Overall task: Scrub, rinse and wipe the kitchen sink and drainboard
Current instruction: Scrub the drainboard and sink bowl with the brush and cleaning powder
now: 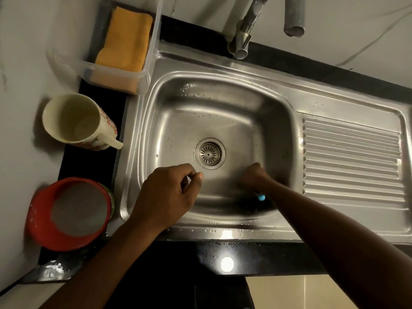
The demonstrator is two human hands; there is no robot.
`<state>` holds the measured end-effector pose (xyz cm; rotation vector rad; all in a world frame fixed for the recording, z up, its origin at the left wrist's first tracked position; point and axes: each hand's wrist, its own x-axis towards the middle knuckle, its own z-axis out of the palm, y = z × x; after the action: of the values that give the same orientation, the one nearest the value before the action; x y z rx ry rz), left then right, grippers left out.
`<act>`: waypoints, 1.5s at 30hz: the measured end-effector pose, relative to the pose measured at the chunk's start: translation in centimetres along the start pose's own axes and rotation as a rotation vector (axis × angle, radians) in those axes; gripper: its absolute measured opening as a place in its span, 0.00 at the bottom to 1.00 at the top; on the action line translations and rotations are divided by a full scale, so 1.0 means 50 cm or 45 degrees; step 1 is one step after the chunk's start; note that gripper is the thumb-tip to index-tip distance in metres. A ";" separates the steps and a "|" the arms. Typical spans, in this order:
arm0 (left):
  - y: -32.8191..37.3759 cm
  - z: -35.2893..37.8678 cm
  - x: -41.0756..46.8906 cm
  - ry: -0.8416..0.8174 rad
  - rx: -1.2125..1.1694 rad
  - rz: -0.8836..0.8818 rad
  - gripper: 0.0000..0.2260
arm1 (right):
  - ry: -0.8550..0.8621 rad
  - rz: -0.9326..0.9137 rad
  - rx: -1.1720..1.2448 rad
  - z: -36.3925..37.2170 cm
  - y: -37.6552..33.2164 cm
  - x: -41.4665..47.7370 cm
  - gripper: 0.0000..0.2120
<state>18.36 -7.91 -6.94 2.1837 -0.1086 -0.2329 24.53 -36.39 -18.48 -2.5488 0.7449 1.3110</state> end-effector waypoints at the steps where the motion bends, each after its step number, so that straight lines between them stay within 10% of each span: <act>1: -0.001 -0.001 0.002 -0.003 0.010 -0.003 0.14 | 0.141 -0.020 0.125 -0.015 0.001 0.014 0.27; 6: -0.011 -0.002 0.007 -0.028 0.039 -0.006 0.13 | 0.446 -0.205 0.486 -0.097 -0.069 0.052 0.38; 15: 0.007 0.000 0.016 -0.038 0.007 0.010 0.13 | 0.160 -0.316 0.191 0.030 -0.073 -0.023 0.30; 23: -0.010 -0.011 0.027 -0.015 0.036 -0.004 0.13 | 0.440 -0.097 0.505 -0.110 -0.086 0.110 0.42; 29: -0.013 -0.010 0.023 -0.042 0.052 -0.012 0.13 | 0.389 -0.363 0.478 -0.057 -0.146 0.086 0.27; 37: -0.006 -0.013 0.025 -0.031 0.035 -0.011 0.12 | 0.349 -0.205 0.445 -0.030 -0.026 0.060 0.40; 45: -0.019 -0.009 -0.001 -0.014 0.054 -0.049 0.12 | 0.474 -0.308 0.588 -0.128 -0.166 0.129 0.33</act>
<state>18.39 -6.98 -7.42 2.2284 -0.0786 -0.2662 36.45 -33.92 -20.41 -2.4148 0.6747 0.5192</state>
